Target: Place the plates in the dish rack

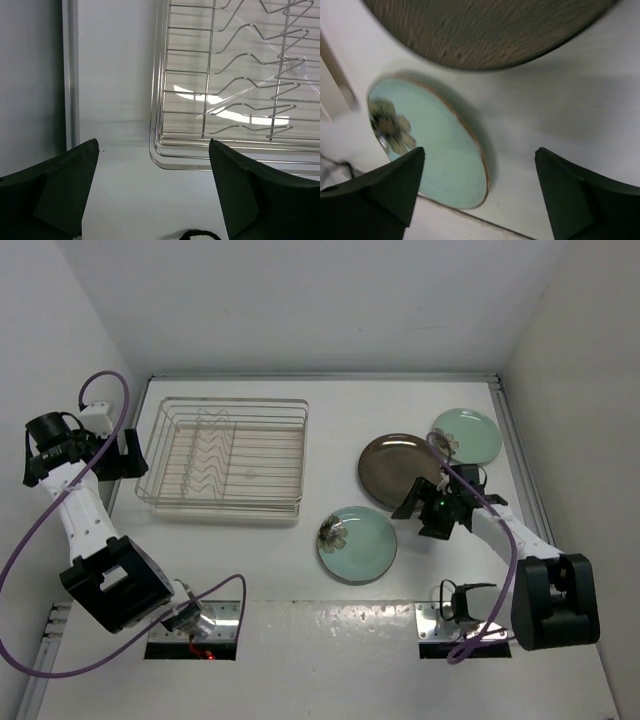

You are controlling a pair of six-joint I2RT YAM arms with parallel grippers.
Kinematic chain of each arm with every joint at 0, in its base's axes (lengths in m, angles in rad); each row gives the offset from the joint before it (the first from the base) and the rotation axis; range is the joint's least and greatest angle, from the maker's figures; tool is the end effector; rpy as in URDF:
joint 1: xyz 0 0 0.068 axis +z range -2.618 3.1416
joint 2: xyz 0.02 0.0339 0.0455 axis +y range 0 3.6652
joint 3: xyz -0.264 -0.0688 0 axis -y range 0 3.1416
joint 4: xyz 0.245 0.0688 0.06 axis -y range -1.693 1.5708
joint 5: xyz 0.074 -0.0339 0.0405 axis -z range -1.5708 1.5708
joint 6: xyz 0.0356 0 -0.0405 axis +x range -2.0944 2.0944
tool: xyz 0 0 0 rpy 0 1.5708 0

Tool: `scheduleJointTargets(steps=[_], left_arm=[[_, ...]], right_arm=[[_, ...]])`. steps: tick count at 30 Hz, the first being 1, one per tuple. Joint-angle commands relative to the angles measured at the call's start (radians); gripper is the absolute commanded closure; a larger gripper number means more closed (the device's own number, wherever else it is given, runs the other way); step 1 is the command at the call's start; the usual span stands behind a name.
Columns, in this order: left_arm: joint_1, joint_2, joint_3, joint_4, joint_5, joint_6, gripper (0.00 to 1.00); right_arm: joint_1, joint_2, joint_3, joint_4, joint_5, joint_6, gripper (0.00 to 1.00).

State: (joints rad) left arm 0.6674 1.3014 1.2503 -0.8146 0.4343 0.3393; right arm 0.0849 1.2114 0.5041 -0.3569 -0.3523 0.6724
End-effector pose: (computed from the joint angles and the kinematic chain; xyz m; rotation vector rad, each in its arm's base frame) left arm 0.2185 0.1531 0.3344 -0.1936 2.3257 -0.0367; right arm 0.2027 0.0296 0.1531 0.6659 2.6332 0.7084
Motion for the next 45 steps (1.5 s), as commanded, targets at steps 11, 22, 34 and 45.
scheduleJointTargets(steps=[11,22,34,45], left_arm=[[0.018,0.028,0.058,-0.04,0.009,0.037,0.05],[0.047,0.073,0.101,-0.049,0.0,0.018,0.05],[0.047,0.075,0.17,-0.021,0.0,-0.026,0.05],[0.047,0.116,0.231,-0.003,0.03,-0.063,0.05]], right_arm=[[-0.471,0.158,0.12,0.469,0.262,0.455,0.15],[-0.522,0.621,0.365,0.52,0.274,0.544,0.4],[-0.533,0.882,0.582,0.411,0.26,0.679,0.62],[-0.556,0.884,0.547,0.675,0.11,0.586,1.0]])
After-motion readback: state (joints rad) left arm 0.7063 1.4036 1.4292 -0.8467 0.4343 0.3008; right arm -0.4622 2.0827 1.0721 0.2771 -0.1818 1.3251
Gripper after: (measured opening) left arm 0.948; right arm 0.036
